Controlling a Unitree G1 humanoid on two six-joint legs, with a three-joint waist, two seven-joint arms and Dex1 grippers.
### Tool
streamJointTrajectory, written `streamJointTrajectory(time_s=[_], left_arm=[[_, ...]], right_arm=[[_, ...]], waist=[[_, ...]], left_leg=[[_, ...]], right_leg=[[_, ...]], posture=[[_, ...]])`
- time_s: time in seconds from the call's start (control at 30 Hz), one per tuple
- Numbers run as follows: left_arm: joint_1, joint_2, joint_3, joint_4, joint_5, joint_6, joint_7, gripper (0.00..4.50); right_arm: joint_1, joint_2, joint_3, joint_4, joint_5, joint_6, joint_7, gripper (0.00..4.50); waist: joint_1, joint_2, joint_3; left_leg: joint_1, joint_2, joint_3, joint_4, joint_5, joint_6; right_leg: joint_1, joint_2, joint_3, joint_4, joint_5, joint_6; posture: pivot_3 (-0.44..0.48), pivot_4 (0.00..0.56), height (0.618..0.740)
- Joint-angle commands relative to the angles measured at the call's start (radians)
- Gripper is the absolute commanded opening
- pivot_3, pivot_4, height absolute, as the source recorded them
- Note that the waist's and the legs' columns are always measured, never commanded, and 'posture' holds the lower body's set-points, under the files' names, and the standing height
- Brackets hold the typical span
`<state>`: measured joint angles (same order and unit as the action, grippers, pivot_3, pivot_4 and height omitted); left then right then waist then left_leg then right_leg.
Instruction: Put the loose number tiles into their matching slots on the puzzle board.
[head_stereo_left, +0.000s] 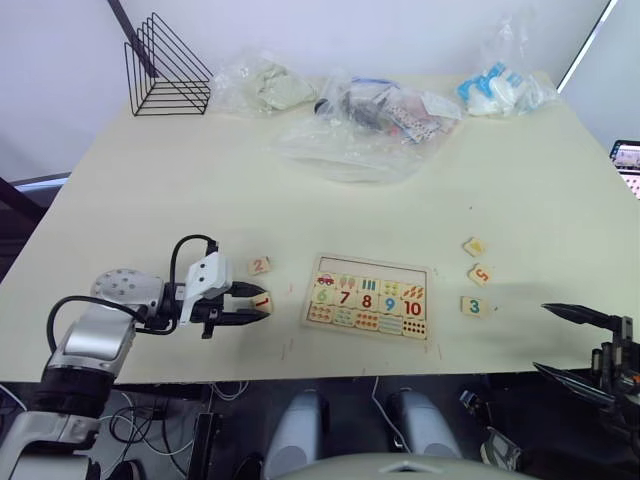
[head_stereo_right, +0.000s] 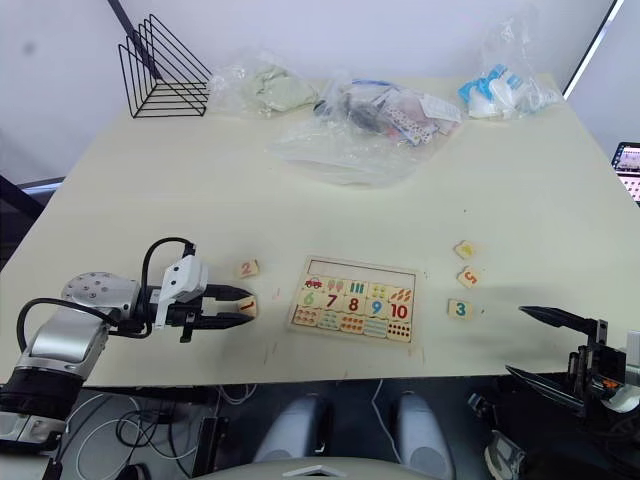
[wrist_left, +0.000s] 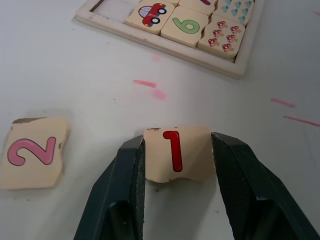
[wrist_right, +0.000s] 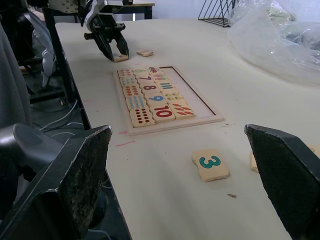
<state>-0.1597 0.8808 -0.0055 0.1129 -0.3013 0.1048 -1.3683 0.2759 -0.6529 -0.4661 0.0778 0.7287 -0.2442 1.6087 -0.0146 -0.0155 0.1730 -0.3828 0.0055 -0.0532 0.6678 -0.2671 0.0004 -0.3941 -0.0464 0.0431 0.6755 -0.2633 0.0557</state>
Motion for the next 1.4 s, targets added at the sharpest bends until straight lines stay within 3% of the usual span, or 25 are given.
streamJointTrajectory(time_s=[0.03,0.23,0.43,0.73,1.03,1.33,1.4], left_arm=[[0.053,0.013,0.097,-0.089,-0.067,0.072,0.059,1.49],[0.184,-0.016,0.27,-0.296,-0.173,0.327,0.279,1.49],[0.339,-0.126,0.4,-0.573,-0.225,0.602,0.6,1.49],[0.397,-0.41,0.483,-0.854,-0.245,0.933,1.068,1.49],[0.282,-0.666,0.438,-0.953,-0.227,1.109,1.344,1.49],[0.268,-0.745,0.393,-0.98,-0.181,1.16,1.439,1.49],[0.265,-0.754,0.387,-0.982,-0.182,1.16,1.441,2.49]], right_arm=[[0.0,0.001,-0.002,-0.015,0.018,-0.013,0.006,4.5],[0.008,0.003,0.011,-0.031,0.025,-0.025,0.006,4.5],[0.006,-0.018,0.023,-0.044,0.041,-0.014,0.006,4.5],[-0.032,-0.055,0.051,-0.01,0.051,-0.011,0.006,4.5],[-0.033,-0.08,0.06,0.011,0.059,-0.022,0.006,4.5],[-0.028,-0.083,0.059,0.011,0.059,-0.028,0.006,4.5],[-0.029,-0.082,0.059,0.011,0.057,-0.029,0.006,4.5]], waist=[[0.0,0.0,0.0],[0.002,0.0,0.001],[0.0,0.001,0.001],[0.005,0.0,0.001],[0.006,0.0,0.001],[0.004,0.0,0.001],[0.004,0.0,0.001]], left_leg=[[0.0,0.0,-0.001,0.0,0.0,0.0],[0.0,0.001,-0.005,0.0,0.0,0.0],[0.0,0.001,-0.005,0.0,0.0,0.0],[0.0,0.0,-0.007,0.0,0.0,0.0],[0.0,-0.001,-0.007,0.001,0.0,0.0],[0.0,-0.003,-0.006,0.0,0.0,0.0],[0.0,-0.003,-0.006,0.0,0.0,0.0]], right_leg=[[0.0,0.0,0.0,0.0,0.0,0.0],[0.0,-0.001,0.0,0.0,0.0,0.0],[0.0,-0.001,0.0,-0.001,0.0,0.0],[0.002,-0.002,-0.001,-0.002,0.0,0.0],[0.003,-0.002,-0.001,-0.003,0.0,0.0],[0.003,-0.001,-0.001,-0.003,0.0,0.0],[0.003,-0.001,-0.001,-0.003,0.0,0.0]], posture=[[0.0,0.15,0.74],[0.0,0.15,0.74],[0.0,0.15,0.74],[0.0,0.15,0.74],[0.0,0.15,0.74],[0.0,0.15,0.74],[0.0,0.15,0.74]])
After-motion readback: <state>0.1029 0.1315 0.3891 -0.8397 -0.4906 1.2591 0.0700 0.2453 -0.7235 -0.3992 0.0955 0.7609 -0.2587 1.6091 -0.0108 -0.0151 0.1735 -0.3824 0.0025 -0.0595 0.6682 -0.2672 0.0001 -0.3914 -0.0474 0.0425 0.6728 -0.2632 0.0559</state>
